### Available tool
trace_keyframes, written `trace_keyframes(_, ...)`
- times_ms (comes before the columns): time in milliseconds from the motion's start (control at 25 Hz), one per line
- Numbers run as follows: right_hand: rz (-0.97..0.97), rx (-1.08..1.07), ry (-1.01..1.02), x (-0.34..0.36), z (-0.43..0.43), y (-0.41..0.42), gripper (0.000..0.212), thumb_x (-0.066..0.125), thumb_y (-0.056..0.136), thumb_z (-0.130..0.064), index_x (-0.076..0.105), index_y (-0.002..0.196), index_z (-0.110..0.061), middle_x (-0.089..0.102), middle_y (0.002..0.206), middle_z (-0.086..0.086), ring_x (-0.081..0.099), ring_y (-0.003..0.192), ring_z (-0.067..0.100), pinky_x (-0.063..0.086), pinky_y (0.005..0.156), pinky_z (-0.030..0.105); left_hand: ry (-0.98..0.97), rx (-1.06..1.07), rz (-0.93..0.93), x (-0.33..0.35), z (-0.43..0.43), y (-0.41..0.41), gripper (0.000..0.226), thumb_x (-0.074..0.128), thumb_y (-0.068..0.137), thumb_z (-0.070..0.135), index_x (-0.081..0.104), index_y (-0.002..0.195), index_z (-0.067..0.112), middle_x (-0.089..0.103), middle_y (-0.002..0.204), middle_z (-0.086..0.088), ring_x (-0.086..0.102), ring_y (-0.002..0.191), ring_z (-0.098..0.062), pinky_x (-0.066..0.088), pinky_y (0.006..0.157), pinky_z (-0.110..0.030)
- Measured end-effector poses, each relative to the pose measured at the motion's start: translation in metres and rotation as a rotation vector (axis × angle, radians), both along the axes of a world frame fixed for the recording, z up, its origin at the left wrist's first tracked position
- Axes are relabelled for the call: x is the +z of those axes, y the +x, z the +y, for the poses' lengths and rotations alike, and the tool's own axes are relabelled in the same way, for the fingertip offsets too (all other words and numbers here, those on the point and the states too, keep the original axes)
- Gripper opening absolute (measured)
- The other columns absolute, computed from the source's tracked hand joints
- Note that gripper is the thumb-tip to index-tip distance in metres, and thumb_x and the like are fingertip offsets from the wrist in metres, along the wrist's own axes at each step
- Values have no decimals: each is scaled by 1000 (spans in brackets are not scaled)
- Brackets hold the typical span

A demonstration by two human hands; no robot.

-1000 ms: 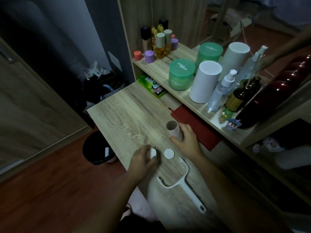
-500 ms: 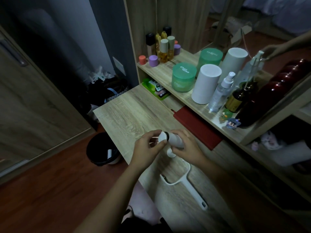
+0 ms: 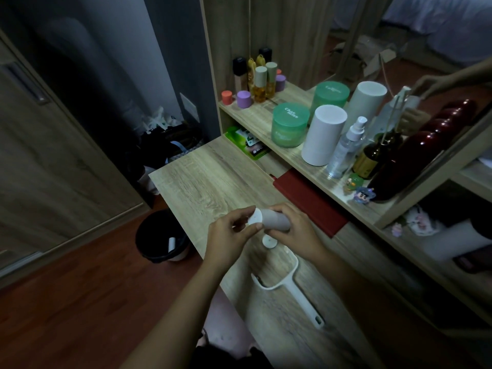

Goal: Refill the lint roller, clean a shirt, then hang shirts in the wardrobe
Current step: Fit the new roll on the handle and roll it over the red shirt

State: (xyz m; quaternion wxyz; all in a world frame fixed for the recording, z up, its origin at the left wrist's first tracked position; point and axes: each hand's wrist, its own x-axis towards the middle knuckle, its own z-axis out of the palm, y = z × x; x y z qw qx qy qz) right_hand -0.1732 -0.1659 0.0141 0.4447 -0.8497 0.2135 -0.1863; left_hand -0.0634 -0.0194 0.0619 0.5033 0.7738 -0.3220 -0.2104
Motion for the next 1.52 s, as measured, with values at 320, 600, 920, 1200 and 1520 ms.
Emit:
trace_keyframes(320,33,37,-22,-4,5,-1,43,75,73,-16,58,113,-18,57,107,-7,57,96,8,42,74,14,-8,40,-92,-7,3,-13,42,72,79,22,63,120,15,65,106,8,60,91,4,45,76,-3)
trace_keyframes(600,417,33,-98,-32,-20,6,84,73,73,-21,27,143,-10,28,147,6,30,135,22,35,107,35,-67,240,-78,-9,11,-8,32,72,79,19,67,110,15,68,95,10,65,88,-5,46,71,-4)
trace_keyframes(920,700,275,-452,-61,-1,22,49,60,86,-29,49,132,-15,47,137,12,42,126,28,35,105,35,-99,292,-96,3,15,-3,32,73,78,18,68,109,12,64,91,17,61,83,4,42,68,0)
trace_keyframes(1200,381,-44,-181,-49,7,24,35,64,84,-22,61,117,-11,60,120,13,59,105,23,46,88,30,-92,430,135,-4,20,18,34,67,83,25,66,115,14,70,98,4,66,89,-9,51,82,-23)
trace_keyframes(1520,-158,-177,490,14,22,16,38,70,81,-13,61,114,-29,65,111,0,63,97,-2,48,79,10,-188,543,452,-11,22,48,23,54,88,10,66,70,14,43,52,-2,42,53,-11,42,55,-16)
